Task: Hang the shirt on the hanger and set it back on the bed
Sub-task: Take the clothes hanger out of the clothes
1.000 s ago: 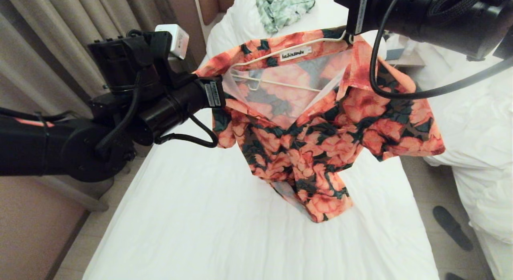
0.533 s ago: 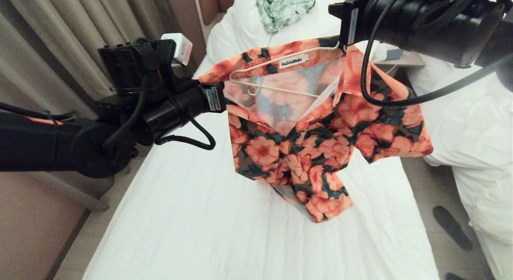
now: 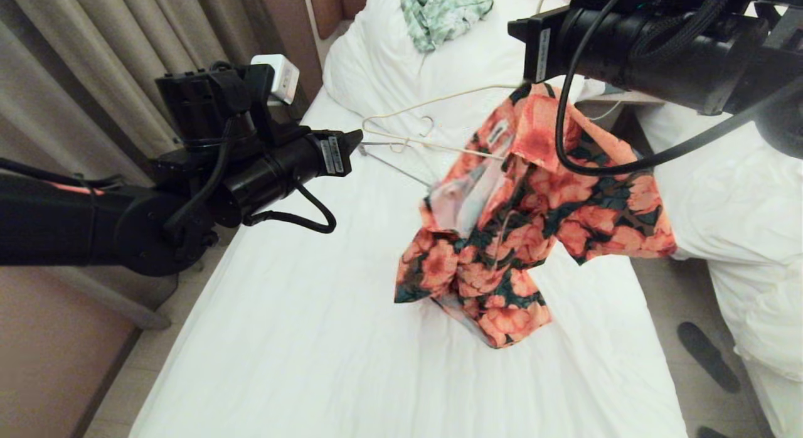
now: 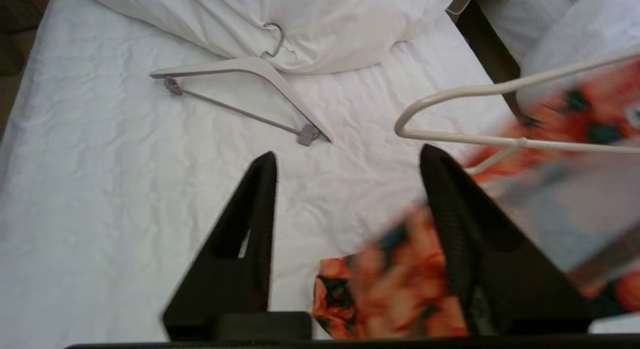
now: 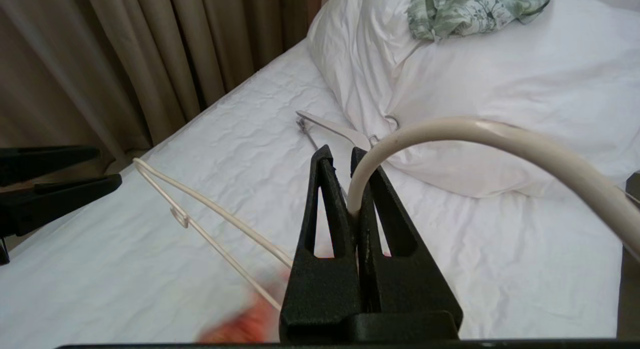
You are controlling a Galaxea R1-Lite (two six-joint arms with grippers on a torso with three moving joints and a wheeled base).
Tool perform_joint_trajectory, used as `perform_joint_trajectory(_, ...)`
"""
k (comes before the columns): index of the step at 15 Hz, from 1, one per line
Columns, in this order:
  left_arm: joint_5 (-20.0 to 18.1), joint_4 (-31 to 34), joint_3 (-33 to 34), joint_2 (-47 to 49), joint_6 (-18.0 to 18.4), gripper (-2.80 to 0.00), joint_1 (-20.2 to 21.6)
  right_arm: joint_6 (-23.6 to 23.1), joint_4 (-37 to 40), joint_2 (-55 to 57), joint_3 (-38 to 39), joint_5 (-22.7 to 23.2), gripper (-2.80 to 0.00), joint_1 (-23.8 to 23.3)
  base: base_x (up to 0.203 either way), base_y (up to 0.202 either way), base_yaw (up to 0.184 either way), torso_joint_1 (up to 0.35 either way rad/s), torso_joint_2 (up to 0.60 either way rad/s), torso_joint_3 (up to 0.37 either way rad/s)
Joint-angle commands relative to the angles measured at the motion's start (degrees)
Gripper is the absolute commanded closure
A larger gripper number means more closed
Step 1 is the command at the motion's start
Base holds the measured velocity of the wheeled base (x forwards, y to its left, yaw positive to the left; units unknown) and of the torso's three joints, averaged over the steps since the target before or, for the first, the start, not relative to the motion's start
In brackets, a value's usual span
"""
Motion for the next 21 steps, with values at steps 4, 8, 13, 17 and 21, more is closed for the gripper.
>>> perform_joint_trajectory(4,0.2,-0.6,-1.7,-0.5,-0.4,-2.80,4.0,0.1,-2.2,2.8,0.4,-0.1,0.00,0.0,0.000,0.000,0.000,0.000,0.00,0.000)
perform_joint_trajectory(8,0.2,-0.4,-4.1,-1.2,-2.8,0.00,7.7,0.2,-8.0,6.7,2.3,-0.2,0.00,-0.1,0.000,0.000,0.000,0.000,0.00,0.000)
perform_joint_trajectory(13,0.2,-0.4,-4.5,-1.2,-3.0,0.00,8.5,5.7,-25.1,8.4,8.9,-1.0,0.00,0.0,0.000,0.000,0.000,0.000,0.00,0.000)
perform_joint_trajectory(17,0.2,-0.4,-5.3,-1.2,-3.0,0.00,10.0,12.3,-47.3,10.7,18.4,-14.1,0.00,0.9,0.000,0.000,0.000,0.000,0.00,0.000)
perform_joint_trajectory(21,0.2,-0.4,-5.3,-1.2,-3.0,0.00,10.1,12.1,-49.8,13.0,21.3,-15.3,0.00,1.4,0.000,0.000,0.000,0.000,0.00,0.000)
